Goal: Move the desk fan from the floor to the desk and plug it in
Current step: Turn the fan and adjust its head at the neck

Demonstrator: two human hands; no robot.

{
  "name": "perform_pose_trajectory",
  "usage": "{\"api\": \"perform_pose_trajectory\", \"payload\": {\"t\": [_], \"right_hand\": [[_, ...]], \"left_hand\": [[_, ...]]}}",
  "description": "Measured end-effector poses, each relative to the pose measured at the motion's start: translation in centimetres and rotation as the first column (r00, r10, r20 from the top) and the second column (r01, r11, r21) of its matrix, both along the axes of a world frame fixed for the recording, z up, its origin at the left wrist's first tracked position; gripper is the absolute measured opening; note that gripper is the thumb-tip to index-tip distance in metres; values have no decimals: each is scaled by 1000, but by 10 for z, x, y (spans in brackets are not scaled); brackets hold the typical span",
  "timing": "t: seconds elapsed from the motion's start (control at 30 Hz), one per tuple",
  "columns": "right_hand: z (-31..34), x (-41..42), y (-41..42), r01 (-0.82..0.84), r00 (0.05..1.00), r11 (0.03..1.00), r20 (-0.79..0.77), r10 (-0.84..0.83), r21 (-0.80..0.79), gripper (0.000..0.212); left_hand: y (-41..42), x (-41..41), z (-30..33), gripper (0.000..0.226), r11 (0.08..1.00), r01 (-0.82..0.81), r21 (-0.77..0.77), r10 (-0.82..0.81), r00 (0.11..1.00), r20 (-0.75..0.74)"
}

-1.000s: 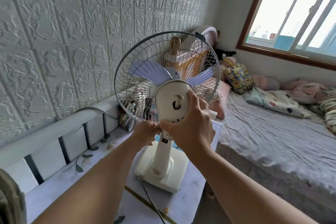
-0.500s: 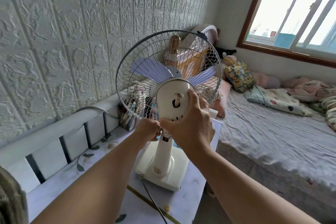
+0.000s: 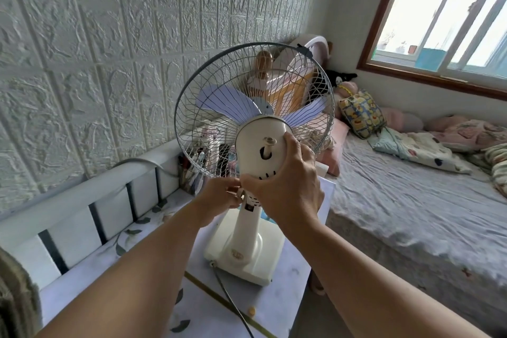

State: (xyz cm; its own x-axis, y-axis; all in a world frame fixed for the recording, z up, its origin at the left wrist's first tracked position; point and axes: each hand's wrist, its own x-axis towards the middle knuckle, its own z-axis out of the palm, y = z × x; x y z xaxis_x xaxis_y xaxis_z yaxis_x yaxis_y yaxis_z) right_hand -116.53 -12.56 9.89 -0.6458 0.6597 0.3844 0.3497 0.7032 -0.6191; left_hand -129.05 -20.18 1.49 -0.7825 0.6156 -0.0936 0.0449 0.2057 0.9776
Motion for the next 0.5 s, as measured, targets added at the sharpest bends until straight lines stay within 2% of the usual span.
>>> {"api": "perform_pose_trajectory", "payload": {"t": [0.1, 0.23, 0.3, 0.4, 0.5], "right_hand": [[0, 1, -1, 2, 1000, 1000, -2, -2, -1, 105], [1, -1, -1, 4, 1000, 1000, 9, -4, -4, 104], [1, 0, -1, 2, 1000, 1000, 12, -2, -4, 105], [0, 0, 0, 3, 1000, 1000, -3, -3, -9, 104], [2, 0, -1, 5, 1000, 1000, 1, -5, -18, 103]], "left_hand": [[-3, -4, -1, 28, 999, 49, 6, -49, 998, 37], [-1, -7, -2, 8, 999, 16, -37, -14, 999, 51], [4, -5, -3, 10, 996, -35, -80, 39, 998, 50], [14, -1, -2, 24, 978, -151, -143, 163, 984, 73], [17, 1, 3, 25, 965, -193, -178, 211, 973, 94]]}}
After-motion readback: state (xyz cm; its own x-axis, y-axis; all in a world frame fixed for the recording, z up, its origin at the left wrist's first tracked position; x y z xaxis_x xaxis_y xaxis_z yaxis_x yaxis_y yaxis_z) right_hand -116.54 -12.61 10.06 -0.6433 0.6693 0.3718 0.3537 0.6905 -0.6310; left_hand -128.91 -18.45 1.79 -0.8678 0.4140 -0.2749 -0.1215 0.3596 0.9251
